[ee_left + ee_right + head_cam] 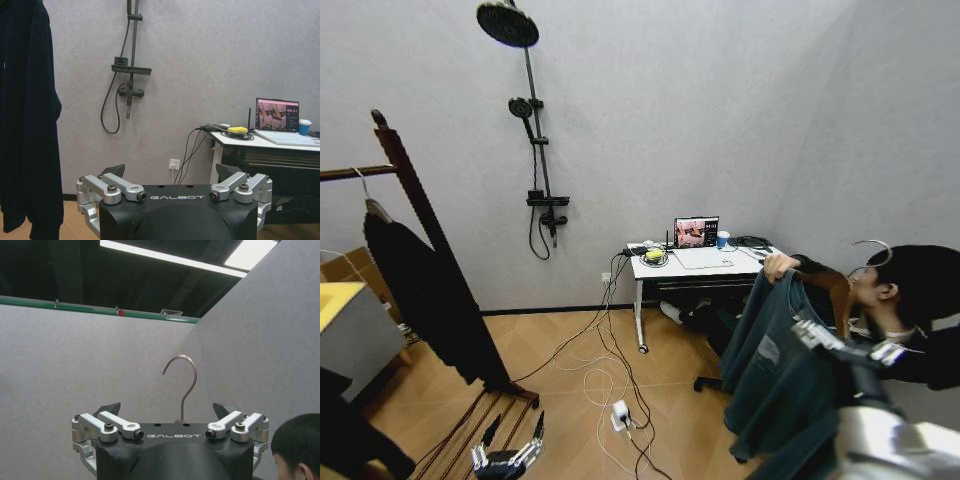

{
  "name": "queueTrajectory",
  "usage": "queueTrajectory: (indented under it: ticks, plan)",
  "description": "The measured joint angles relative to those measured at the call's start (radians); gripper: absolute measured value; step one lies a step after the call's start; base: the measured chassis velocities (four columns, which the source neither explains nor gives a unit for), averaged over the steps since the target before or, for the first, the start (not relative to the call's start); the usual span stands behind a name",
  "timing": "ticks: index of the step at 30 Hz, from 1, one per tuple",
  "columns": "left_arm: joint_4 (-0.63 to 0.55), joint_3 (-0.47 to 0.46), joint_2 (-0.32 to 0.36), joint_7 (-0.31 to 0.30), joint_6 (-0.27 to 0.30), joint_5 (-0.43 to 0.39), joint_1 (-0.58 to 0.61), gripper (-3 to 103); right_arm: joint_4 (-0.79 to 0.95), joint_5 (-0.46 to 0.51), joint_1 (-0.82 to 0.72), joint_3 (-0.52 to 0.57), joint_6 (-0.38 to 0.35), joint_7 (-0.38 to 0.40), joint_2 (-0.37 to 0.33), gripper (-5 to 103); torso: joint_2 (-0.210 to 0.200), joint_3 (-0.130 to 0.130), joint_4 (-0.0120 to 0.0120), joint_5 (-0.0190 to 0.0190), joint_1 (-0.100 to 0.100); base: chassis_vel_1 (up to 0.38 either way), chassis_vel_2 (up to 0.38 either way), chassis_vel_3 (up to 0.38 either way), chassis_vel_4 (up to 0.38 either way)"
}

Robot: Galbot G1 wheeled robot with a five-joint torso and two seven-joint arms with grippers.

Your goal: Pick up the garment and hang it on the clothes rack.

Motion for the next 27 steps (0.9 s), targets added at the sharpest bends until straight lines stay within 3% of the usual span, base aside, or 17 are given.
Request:
queueTrajectory:
  ticks: [6,22,23,27]
  plan:
    - [0.000,0.000,0.000,0.000,0.000,0.000,0.000,100,-0.001,0.048,0.035,0.028,-0.070,0.019,-0.028,100,0.000,0.000,-0.0002,0.0001,0.000,0.000,0.000,0.000,0.000]
    - [0.000,0.000,0.000,0.000,0.000,0.000,0.000,100,-0.214,0.066,0.139,-0.012,-0.090,-0.038,-0.059,100,0.000,0.000,-0.0001,0.0000,0.000,0.000,0.000,0.000,0.000]
    - [0.000,0.000,0.000,0.000,0.000,0.000,0.000,100,-0.218,0.063,0.141,-0.028,-0.083,-0.048,-0.059,90,0.000,0.000,-0.0004,-0.0001,0.000,0.000,0.000,0.000,0.000]
    - [0.000,0.000,0.000,0.000,0.000,0.000,0.000,100,-0.226,0.052,0.149,-0.059,-0.069,-0.056,-0.054,79,0.000,0.000,-0.0003,-0.0001,0.000,0.000,0.000,0.000,0.000]
